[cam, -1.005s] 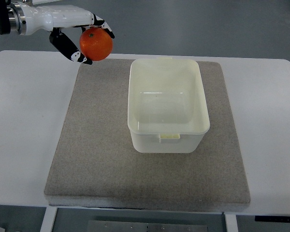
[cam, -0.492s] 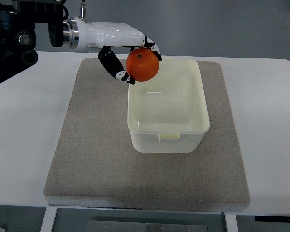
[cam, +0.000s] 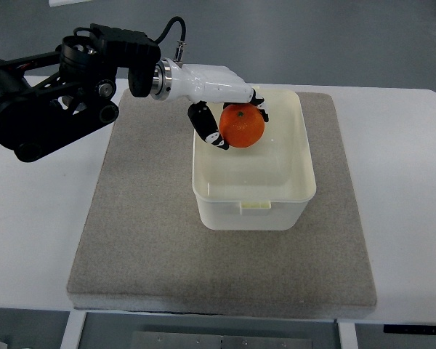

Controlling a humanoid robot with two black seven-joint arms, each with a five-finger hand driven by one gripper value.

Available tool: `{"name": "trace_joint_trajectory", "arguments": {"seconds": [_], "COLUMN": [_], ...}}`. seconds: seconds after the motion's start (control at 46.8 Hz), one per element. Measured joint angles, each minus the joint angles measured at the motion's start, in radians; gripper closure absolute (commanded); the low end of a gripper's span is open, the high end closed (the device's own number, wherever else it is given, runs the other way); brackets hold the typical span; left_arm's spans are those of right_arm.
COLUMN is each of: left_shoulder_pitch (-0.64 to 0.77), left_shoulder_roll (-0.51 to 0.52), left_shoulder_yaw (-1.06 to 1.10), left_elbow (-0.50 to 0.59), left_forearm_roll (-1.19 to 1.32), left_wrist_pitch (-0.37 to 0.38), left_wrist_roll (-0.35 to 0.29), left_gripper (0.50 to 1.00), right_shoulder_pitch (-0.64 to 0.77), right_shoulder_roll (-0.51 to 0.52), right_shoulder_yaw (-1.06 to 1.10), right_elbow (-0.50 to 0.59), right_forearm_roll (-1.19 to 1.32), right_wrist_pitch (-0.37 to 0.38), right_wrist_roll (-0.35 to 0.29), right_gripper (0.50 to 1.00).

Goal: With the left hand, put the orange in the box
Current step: 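Carry the orange over the white box and lower it inside, then open the left hand to release the orange into the box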

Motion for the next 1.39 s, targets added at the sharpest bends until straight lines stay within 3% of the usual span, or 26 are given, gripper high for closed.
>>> {"name": "trace_joint_trajectory", "arguments": {"seconds": [0.363, 0.47, 0.577, 0.641, 0.684, 0.748, 0.855, 0.962, 1.09, 1.176, 1.39], "left_shoulder_pitch": [0.010, 0.012, 0.014, 0.015, 0.015, 0.016, 0.025, 0.030, 0.033, 0.034, 0.035], "left_shoulder_roll": [-0.055, -0.056, -0.056, -0.056, -0.056, -0.056, -0.056, -0.056, -0.057, -0.058, -0.056], "left_shoulder_yaw": [0.007, 0.008, 0.015, 0.017, 0.018, 0.020, 0.022, 0.022, 0.022, 0.022, 0.019], "left_elbow": [0.041, 0.042, 0.042, 0.042, 0.042, 0.042, 0.042, 0.042, 0.042, 0.042, 0.041], "left_forearm_roll": [0.017, 0.017, 0.018, 0.019, 0.019, 0.018, 0.018, 0.018, 0.018, 0.018, 0.014], "left_wrist_pitch": [0.006, 0.007, 0.007, 0.007, 0.008, 0.008, 0.008, 0.008, 0.008, 0.009, 0.010], "left_wrist_roll": [0.016, 0.015, 0.015, 0.015, 0.016, 0.016, 0.016, 0.016, 0.016, 0.016, 0.016], "left_gripper": [0.988, 0.943, 0.840, 0.827, 0.776, 0.759, 0.675, 0.641, 0.542, 0.512, 0.506], "right_shoulder_pitch": [0.000, 0.000, 0.000, 0.000, 0.000, 0.000, 0.000, 0.000, 0.000, 0.000, 0.000], "right_shoulder_roll": [0.000, 0.000, 0.000, 0.000, 0.000, 0.000, 0.000, 0.000, 0.000, 0.000, 0.000], "right_shoulder_yaw": [0.000, 0.000, 0.000, 0.000, 0.000, 0.000, 0.000, 0.000, 0.000, 0.000, 0.000], "right_elbow": [0.000, 0.000, 0.000, 0.000, 0.000, 0.000, 0.000, 0.000, 0.000, 0.000, 0.000], "right_forearm_roll": [0.000, 0.000, 0.000, 0.000, 0.000, 0.000, 0.000, 0.000, 0.000, 0.000, 0.000], "right_wrist_pitch": [0.000, 0.000, 0.000, 0.000, 0.000, 0.000, 0.000, 0.000, 0.000, 0.000, 0.000], "right_wrist_roll": [0.000, 0.000, 0.000, 0.000, 0.000, 0.000, 0.000, 0.000, 0.000, 0.000, 0.000], "right_gripper": [0.568, 0.568, 0.568, 0.568, 0.568, 0.568, 0.568, 0.568, 0.568, 0.568, 0.568]}}
